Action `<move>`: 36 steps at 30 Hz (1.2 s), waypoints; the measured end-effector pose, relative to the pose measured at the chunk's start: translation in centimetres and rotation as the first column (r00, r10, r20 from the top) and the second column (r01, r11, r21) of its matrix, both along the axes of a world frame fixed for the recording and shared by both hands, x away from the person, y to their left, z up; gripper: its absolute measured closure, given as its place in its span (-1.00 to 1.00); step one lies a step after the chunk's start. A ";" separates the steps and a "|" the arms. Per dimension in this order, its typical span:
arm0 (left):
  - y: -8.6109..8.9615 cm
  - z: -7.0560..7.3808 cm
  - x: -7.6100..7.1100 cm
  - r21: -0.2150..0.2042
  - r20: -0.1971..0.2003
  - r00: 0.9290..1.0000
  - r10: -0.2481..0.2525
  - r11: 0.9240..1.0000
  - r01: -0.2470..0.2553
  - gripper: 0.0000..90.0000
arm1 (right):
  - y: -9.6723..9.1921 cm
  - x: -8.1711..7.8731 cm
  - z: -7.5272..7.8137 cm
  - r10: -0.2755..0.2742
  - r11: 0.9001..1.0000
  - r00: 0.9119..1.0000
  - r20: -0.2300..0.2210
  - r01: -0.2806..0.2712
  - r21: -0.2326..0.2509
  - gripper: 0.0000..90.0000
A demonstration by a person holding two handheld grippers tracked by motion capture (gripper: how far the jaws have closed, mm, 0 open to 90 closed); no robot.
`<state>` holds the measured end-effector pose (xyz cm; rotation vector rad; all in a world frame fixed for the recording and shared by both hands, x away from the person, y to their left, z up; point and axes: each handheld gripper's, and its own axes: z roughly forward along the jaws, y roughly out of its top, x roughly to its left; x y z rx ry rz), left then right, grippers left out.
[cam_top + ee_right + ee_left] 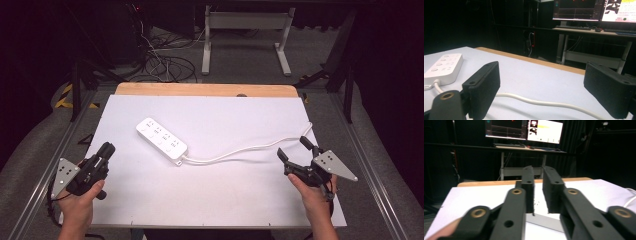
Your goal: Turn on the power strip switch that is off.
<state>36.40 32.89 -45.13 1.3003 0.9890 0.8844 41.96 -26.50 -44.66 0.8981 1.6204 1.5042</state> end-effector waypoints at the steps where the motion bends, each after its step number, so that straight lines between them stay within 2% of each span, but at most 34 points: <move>1: 0.0 0.0 0.0 0.000 0.000 1.000 0.000 1.000 0.000 0.90 | 0.0 0.0 0.0 -0.001 1.000 1.000 0.001 0.001 0.000 -0.68; 6: 0.1 0.1 -0.1 0.003 0.002 1.000 -0.001 1.000 0.001 0.99 | 0.0 0.0 0.0 0.000 1.000 1.000 0.001 0.000 0.001 -0.68; 11: 0.1 0.2 -0.1 0.005 0.002 1.000 -0.008 1.000 0.008 1.00 | 0.1 0.0 0.1 0.001 1.000 1.000 0.001 -0.001 0.000 -0.67; 16: -0.5 0.8 -0.2 0.059 0.001 1.000 -0.027 0.998 0.027 1.00 | 0.1 0.0 0.1 0.005 1.000 1.000 0.001 -0.005 -0.002 -0.67; 19: -0.7 0.8 -0.2 0.068 -0.006 0.999 -0.037 0.997 0.037 1.00 | 0.1 -0.1 0.1 0.003 1.000 1.000 0.003 -0.003 -0.001 -0.67; 23: -0.5 0.9 -0.1 0.058 -0.022 0.999 -0.030 0.998 0.031 1.00 | 0.0 -0.1 0.1 0.001 1.000 1.000 0.002 -0.001 -0.001 -0.67; 25: -0.6 1.1 -0.1 0.037 -0.020 0.999 -0.036 0.999 0.037 1.00 | 0.0 -0.1 0.1 0.000 1.000 1.000 0.001 0.000 0.001 -0.67; 28: -1.3 1.8 0.1 0.058 -0.017 0.999 -0.046 0.997 0.047 1.00 | 0.0 -0.1 0.0 0.000 1.000 1.000 -0.001 0.000 0.000 -0.66; 36: -2.5 2.2 0.7 0.103 -0.016 0.997 -0.070 0.992 0.072 1.00 | 0.0 0.0 -0.1 0.005 1.000 1.000 -0.004 -0.005 -0.006 -0.66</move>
